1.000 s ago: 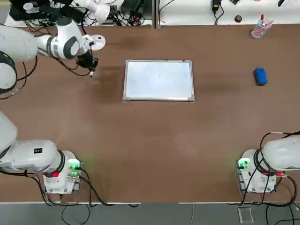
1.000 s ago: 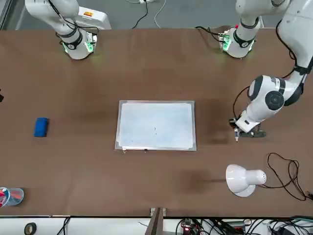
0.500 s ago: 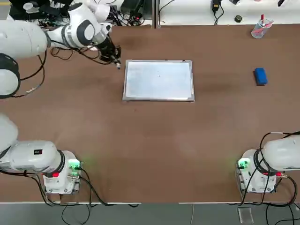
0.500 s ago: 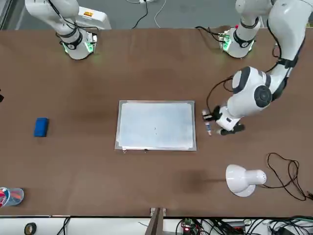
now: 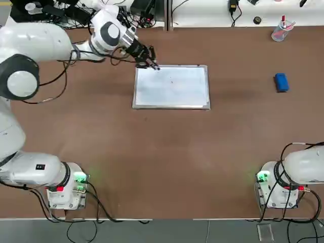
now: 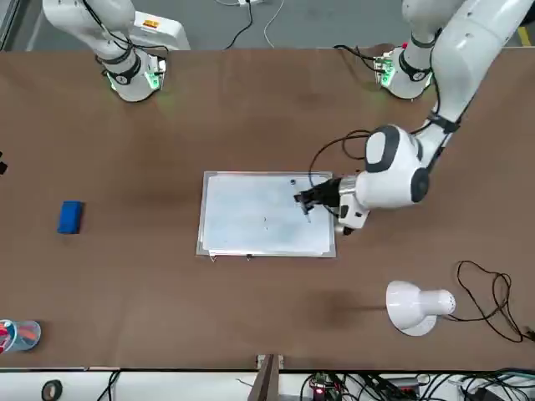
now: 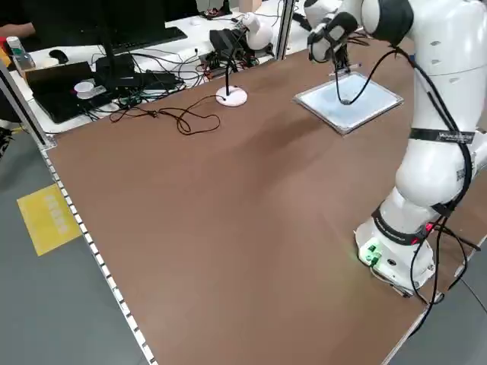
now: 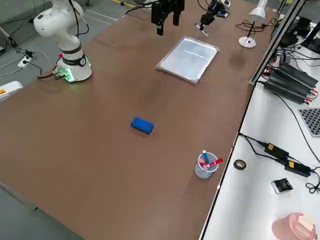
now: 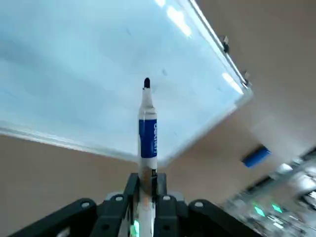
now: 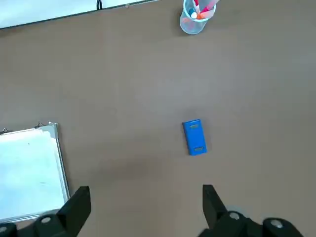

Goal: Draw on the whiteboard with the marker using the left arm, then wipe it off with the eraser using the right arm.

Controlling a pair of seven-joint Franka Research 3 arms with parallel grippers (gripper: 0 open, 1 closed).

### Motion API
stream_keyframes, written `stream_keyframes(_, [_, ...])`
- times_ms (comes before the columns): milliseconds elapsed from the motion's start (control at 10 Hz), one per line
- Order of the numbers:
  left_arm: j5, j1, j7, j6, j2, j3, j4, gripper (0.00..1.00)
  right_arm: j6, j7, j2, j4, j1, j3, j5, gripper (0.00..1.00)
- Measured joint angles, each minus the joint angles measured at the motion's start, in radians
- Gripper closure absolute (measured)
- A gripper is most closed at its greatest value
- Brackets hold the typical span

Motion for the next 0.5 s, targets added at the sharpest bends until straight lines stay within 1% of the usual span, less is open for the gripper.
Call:
stream_keyframes(200, [-0.177, -0.032, -0.007, 0.000, 0.069, 0.000, 0.059, 0.83, -0.001, 0.000, 0.000, 0.000, 0.000, 0.000, 0.000, 0.00])
stream_keyframes(500, [-0.379, -0.079, -0.008, 0.023, 0.137, 0.000, 0.085, 0.83, -0.002, 0.000, 0.001, -0.001, 0.000, 0.000, 0.000, 0.00])
